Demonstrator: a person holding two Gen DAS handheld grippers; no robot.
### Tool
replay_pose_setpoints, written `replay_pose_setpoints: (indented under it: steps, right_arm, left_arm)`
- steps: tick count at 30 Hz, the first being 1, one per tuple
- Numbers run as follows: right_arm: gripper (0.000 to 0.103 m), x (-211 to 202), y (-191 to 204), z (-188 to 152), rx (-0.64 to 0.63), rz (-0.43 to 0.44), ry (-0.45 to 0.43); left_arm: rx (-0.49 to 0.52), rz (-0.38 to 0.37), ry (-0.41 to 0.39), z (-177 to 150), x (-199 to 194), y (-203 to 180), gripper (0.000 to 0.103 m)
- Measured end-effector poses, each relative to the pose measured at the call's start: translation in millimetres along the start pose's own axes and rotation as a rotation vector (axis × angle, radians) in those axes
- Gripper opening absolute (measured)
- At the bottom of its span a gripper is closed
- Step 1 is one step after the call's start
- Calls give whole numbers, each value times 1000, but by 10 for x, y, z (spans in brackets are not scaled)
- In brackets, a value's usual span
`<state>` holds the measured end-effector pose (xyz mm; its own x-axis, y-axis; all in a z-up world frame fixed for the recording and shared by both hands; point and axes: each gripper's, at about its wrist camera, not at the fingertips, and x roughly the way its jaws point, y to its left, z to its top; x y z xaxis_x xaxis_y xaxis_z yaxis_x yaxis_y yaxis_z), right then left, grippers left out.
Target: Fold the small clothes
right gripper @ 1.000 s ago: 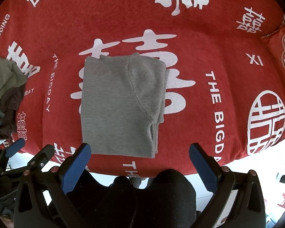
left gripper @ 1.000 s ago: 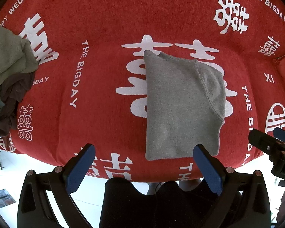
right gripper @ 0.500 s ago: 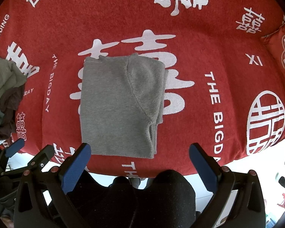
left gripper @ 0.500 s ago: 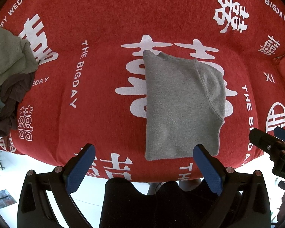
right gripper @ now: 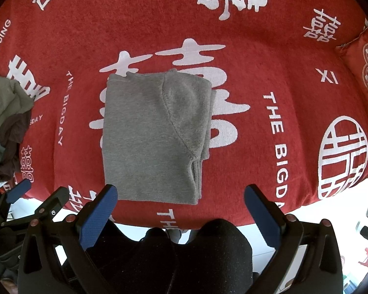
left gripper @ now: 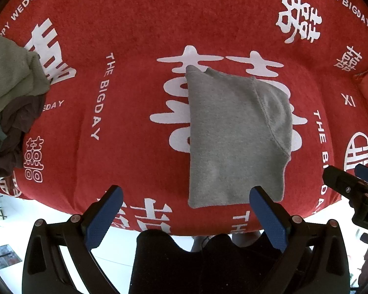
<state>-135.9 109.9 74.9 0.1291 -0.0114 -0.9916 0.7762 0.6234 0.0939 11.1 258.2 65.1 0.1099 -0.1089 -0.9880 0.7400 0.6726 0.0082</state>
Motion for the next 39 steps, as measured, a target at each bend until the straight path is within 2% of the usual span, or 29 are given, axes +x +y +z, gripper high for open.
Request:
replay_pose_setpoints:
  steps: [39]
  right_arm:
    - [103,15,-26,11,2,-3,3]
  left_arm:
    - [10,-2,6,-16,48,-14,103]
